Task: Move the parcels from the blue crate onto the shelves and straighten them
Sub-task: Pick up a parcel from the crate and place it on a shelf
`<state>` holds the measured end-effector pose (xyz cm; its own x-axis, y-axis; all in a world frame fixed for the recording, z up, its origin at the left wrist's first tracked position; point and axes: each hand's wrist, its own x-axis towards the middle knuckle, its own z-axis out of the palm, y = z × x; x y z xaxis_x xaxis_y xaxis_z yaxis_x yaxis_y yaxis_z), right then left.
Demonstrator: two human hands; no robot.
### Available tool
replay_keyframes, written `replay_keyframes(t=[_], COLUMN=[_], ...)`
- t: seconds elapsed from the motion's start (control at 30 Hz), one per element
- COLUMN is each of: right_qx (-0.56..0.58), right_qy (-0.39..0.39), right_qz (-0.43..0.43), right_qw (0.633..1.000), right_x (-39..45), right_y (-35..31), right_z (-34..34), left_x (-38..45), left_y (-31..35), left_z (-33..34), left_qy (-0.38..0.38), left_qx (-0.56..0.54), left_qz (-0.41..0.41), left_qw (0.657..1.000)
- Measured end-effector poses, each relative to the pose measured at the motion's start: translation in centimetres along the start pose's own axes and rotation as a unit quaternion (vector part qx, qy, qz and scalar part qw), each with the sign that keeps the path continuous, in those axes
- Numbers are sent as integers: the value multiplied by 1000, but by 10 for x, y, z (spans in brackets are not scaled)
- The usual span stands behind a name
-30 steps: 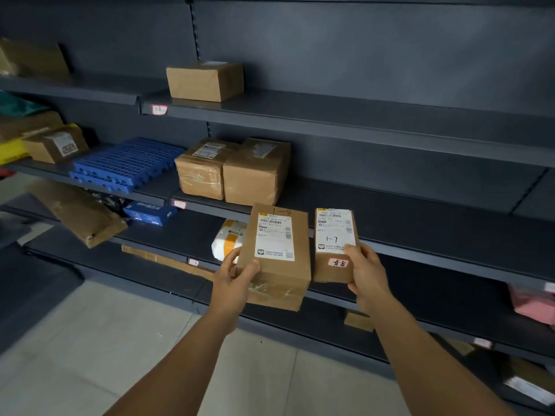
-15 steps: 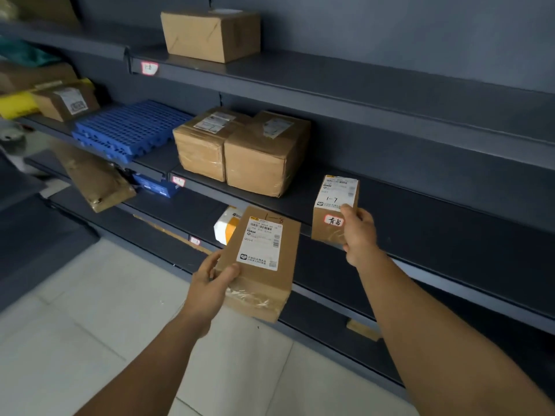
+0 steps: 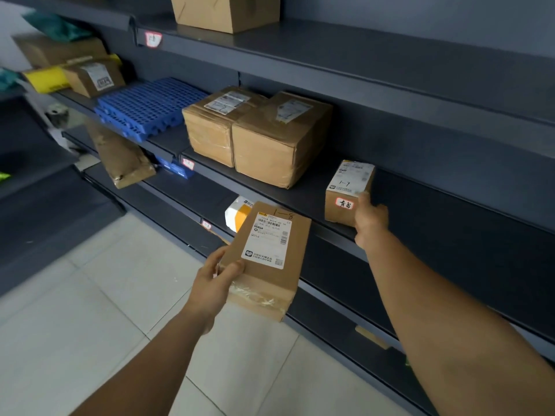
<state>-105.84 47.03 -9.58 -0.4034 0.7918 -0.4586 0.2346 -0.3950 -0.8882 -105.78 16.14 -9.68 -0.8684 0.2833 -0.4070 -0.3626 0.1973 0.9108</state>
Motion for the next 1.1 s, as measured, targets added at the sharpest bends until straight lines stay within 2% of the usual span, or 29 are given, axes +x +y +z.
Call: replay_keyframes(t=[0.2,0.37,0.6,0.83,1.1], right_qx=[-42,-93,-233,-226,-230], right_qy=[-42,-99,-241,-217,-150], right_qz=[-10,-86,-17,-7,-22], right_qw=[998,987,942,950,961], right_x=[-25,-89,-183,-209,-160], right_y=[2,21,93,138,180], right_z=[-5,-6,-1,-2,3], left_x=[-2,-7,-19,-19,34], left_y=[-4,-10,-25,-50,-68], left_z=[2,-2,-16,-38,-17], left_qy=[-3,-15,-50,-95,-139], left_qx=[-8,-8,-7,24,94], left_qz=[-1,-2,-4,-38,-7], left_qw=[1000,1000,999,994,986])
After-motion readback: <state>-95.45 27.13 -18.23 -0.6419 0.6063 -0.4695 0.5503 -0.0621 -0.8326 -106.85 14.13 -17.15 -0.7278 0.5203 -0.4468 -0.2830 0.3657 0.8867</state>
